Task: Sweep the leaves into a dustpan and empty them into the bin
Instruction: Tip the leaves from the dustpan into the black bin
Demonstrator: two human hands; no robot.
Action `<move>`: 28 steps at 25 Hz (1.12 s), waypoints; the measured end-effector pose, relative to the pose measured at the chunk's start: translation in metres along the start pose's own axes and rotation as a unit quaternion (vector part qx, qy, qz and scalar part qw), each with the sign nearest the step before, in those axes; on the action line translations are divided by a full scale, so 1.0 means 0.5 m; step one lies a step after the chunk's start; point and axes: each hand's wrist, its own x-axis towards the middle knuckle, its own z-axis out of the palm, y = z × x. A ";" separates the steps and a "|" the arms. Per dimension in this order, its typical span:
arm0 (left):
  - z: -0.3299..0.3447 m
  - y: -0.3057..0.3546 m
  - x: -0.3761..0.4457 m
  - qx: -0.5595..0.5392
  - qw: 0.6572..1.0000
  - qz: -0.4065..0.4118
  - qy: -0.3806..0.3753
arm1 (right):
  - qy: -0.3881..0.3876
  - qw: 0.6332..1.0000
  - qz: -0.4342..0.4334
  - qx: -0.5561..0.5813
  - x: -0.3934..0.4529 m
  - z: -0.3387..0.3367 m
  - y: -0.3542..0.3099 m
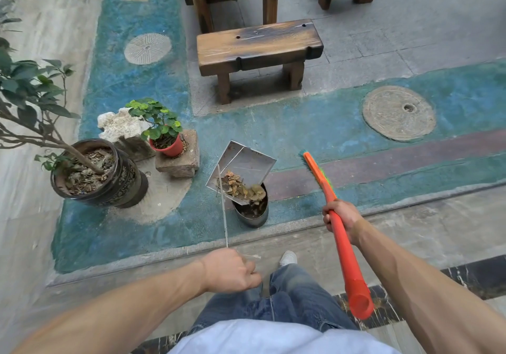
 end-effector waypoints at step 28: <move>-0.021 0.025 0.064 -0.100 0.993 0.002 -0.065 | -0.006 1.000 0.010 0.009 0.002 -0.007 -0.005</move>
